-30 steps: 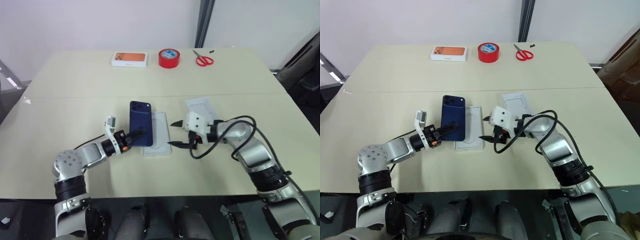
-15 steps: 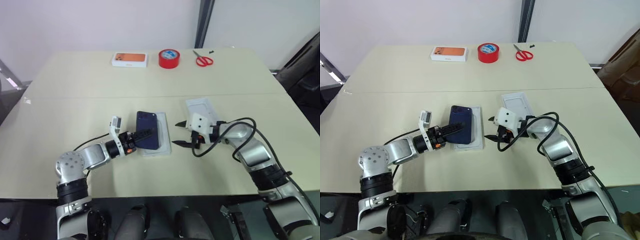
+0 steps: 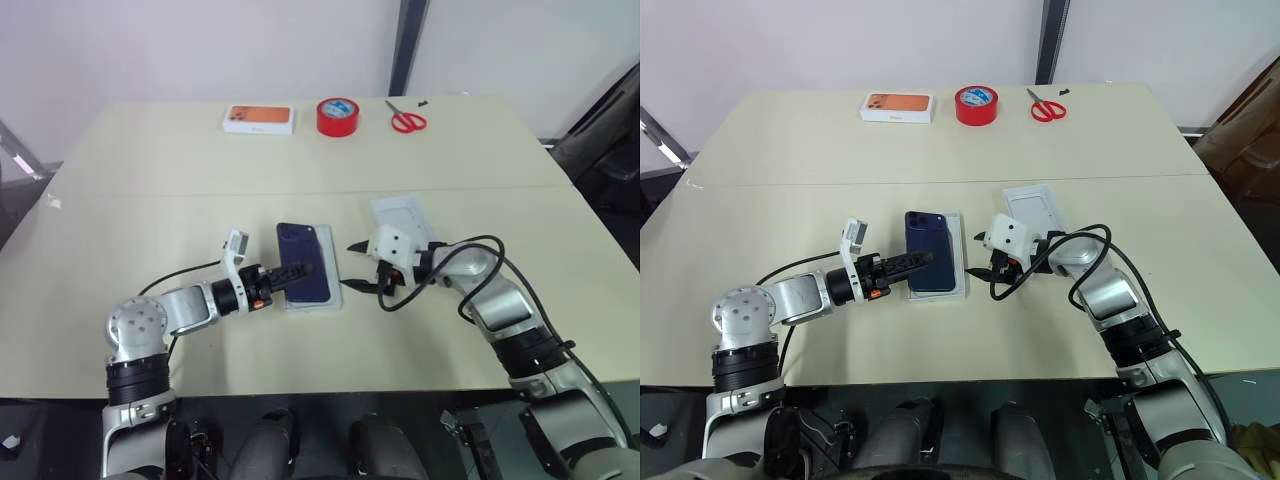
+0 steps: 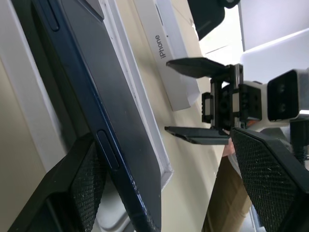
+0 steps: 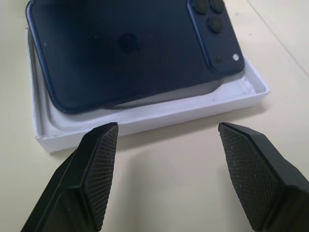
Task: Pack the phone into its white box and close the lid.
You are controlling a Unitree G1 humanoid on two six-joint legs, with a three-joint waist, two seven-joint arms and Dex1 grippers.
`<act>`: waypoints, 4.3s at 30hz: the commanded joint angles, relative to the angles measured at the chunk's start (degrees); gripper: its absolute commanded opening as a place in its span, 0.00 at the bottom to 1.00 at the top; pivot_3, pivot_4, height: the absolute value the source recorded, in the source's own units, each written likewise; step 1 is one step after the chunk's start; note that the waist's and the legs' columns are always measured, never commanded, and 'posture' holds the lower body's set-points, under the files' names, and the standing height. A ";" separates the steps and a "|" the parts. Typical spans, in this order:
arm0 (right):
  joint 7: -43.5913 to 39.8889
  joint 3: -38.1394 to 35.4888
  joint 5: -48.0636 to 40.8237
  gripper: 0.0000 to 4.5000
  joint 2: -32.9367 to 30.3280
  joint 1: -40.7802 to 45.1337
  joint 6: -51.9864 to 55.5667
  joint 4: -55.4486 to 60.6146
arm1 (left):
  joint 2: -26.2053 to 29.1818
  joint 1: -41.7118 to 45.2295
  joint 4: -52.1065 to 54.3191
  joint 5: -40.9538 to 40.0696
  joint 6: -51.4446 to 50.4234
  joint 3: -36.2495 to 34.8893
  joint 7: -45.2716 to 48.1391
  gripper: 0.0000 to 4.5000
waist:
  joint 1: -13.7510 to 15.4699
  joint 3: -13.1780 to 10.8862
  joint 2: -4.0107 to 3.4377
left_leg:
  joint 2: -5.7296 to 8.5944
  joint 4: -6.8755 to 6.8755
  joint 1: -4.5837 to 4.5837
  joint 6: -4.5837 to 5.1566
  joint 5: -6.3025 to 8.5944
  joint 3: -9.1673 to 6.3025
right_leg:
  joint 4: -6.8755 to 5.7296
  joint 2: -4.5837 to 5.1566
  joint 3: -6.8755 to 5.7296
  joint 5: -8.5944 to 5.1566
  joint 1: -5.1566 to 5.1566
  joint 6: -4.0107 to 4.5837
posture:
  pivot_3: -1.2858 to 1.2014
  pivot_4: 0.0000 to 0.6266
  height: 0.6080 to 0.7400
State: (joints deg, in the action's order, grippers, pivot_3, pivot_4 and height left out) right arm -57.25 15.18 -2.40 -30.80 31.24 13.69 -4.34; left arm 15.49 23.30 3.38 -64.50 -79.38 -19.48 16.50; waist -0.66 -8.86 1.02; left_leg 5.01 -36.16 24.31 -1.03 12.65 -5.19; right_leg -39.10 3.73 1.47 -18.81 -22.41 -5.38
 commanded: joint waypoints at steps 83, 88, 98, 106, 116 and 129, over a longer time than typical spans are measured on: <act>8.05 -2.22 3.91 0.00 1.32 3.24 -5.79 -7.57 | 14.00 2.59 0.38 23.84 16.12 13.73 9.20 0.01 | 0.05 -0.02 -0.01 | 0.01 0.01 0.04 -0.01 -0.01 0.02 | 0.00 0.01 0.02 0.00 -0.06 0.00 | 0.52 0.24 0.95; 8.75 -0.12 5.86 0.00 2.47 2.32 -5.39 -6.52 | 12.15 2.39 -0.21 26.32 17.59 17.98 11.00 0.01 | -0.09 -0.01 -0.02 | 0.01 0.03 0.04 -0.01 -0.01 0.02 | -0.01 0.01 0.02 0.00 -0.08 0.00 | 0.52 0.24 0.95; 8.98 -0.91 6.10 0.00 1.98 2.18 -4.12 -6.47 | 2.30 10.05 -9.49 32.30 23.14 22.89 11.98 0.01 | 0.75 -0.01 -0.02 | 0.05 -0.04 0.03 0.00 -0.01 0.00 | -0.01 0.04 -0.03 0.00 0.00 0.00 | 0.52 0.24 0.95; 9.20 -4.49 5.85 0.00 -2.06 1.73 -4.14 -8.64 | -4.17 16.05 -18.70 37.26 28.20 26.13 15.50 0.01 | 1.23 -0.02 0.00 | 0.06 -0.06 0.07 0.01 -0.02 0.03 | -0.01 0.03 -0.02 0.00 -0.03 -0.01 | 0.52 0.24 0.95; 7.40 -7.19 4.03 0.00 -6.08 -4.92 0.80 -0.03 | -10.04 19.76 -25.54 42.25 32.71 28.96 19.25 0.01 | 1.47 -0.02 0.01 | 0.06 -0.10 0.07 0.01 -0.02 0.03 | 0.00 0.03 -0.03 0.00 0.02 -0.01 | 0.52 0.24 0.95; 7.12 -9.21 4.42 0.00 -8.95 -6.75 3.35 4.00 | -6.46 17.60 -22.15 44.43 33.54 25.80 20.20 0.01 | 1.22 -0.03 0.01 | 0.04 -0.09 0.06 0.02 -0.01 0.03 | -0.01 0.02 -0.01 0.00 0.00 -0.01 | 0.52 0.24 0.95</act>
State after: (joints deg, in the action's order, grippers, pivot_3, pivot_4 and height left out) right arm -49.68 7.46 2.96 -38.50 24.35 17.16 -3.42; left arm 8.28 40.99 -20.56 -20.25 -46.80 7.25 36.21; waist 0.57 -8.89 1.03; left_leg 5.06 -36.25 24.38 -1.01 12.64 -5.15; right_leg -39.10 3.74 1.46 -18.81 -22.42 -5.39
